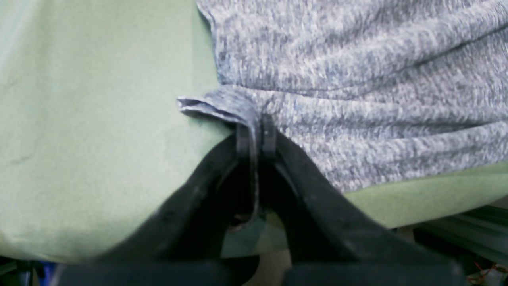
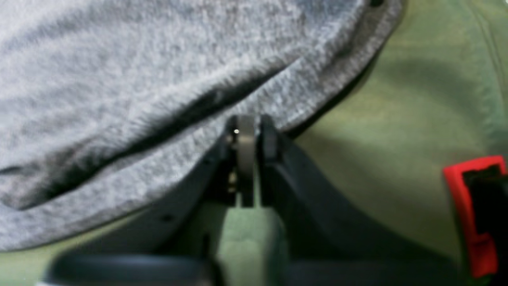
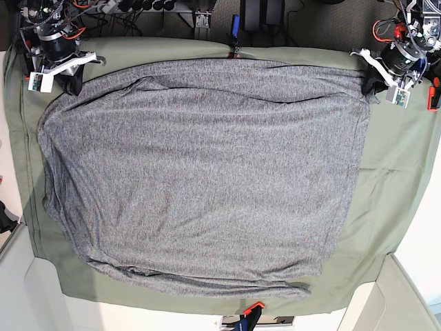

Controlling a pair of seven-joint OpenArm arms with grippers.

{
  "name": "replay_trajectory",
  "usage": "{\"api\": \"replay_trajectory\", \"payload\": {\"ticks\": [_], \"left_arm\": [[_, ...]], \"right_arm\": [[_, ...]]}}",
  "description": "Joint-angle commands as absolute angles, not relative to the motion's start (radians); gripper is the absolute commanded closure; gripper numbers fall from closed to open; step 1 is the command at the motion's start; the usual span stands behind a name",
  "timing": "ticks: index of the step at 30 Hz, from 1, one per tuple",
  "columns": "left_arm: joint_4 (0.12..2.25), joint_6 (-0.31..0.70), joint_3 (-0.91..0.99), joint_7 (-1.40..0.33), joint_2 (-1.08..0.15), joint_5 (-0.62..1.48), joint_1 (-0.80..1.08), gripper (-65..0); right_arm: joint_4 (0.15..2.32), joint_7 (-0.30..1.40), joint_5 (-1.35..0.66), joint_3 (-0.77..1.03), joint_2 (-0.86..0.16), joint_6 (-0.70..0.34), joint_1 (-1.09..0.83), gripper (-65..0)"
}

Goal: Fold the T-shirt properly
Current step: 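Lower both grippers and pinch the shirt's hem corners, then lift the hem corners and pull them toward the robot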

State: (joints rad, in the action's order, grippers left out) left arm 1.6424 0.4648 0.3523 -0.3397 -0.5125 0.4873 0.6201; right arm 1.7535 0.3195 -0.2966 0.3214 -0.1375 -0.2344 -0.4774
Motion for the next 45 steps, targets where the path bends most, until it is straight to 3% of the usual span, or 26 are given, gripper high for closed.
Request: {"api": "replay_trajectory", "payload": {"ticks": [1,5,9,10,12,17,21,23,27,29,31,34,45], "left_arm": [[1.652,0.468,0.357,-0.333,-0.526,0.485,0.623,0.0],[1.652,0.469,0.357,-0.334,-0.527,0.485,0.623,0.0],[1.652,0.469,0.357,-0.344,-0.527,0.485,0.624,0.0],[1.652,0.469,0.357,-0.351,-0.527,0.485,0.624,0.0],[1.652,0.468,0.358,-0.365,-0.527,0.485,0.624,-2.1],[1.652,0.469,0.357,-0.365,-0.527,0.488,0.624,-17.0],[1.652,0.469,0.357,-0.364,-0.527,0.490,0.624,-17.9],[1.652,0.484,0.357,-0.364,-0.527,0.489,0.623,-15.4],[1.652,0.502,0.357,-0.363,-0.527,0.488,0.623,0.0],[1.652,0.502,0.357,-0.363,-0.527,0.488,0.623,0.0],[1.652,0.502,0.358,-0.364,-0.527,0.488,0.625,0.0],[1.660,0.502,0.374,-0.363,-0.527,0.498,0.635,0.0],[1.874,0.546,0.532,-0.345,-0.526,0.580,0.794,0.0]], "right_arm": [[1.768,0.296,-0.289,0.328,-0.140,-0.231,-0.470,0.0],[1.768,0.297,-0.237,0.329,-0.113,-0.231,-0.469,-0.3],[1.779,0.367,-0.299,0.348,-0.081,-0.193,-0.472,-25.5],[1.787,0.394,-0.333,0.361,-0.067,-0.165,-0.472,-29.8],[1.799,0.429,-0.353,0.392,-0.038,-0.144,-0.472,-32.2],[1.799,0.430,-0.408,0.441,0.014,-0.143,-0.465,-32.2],[1.792,0.431,-0.407,0.440,0.019,-0.142,-0.433,-32.2],[1.791,0.447,-0.400,0.440,0.019,-0.142,-0.420,-32.1],[1.791,0.446,-0.388,0.440,0.019,-0.141,-0.418,-29.3],[1.791,0.446,-0.349,0.440,0.019,-0.141,-0.418,-16.9],[1.791,0.446,-0.313,0.440,0.018,-0.147,-0.418,0.0],[1.792,0.451,-0.280,0.447,0.016,-0.213,-0.419,0.0],[1.818,0.472,-0.394,0.543,0.017,-0.222,-0.424,0.0]]}}
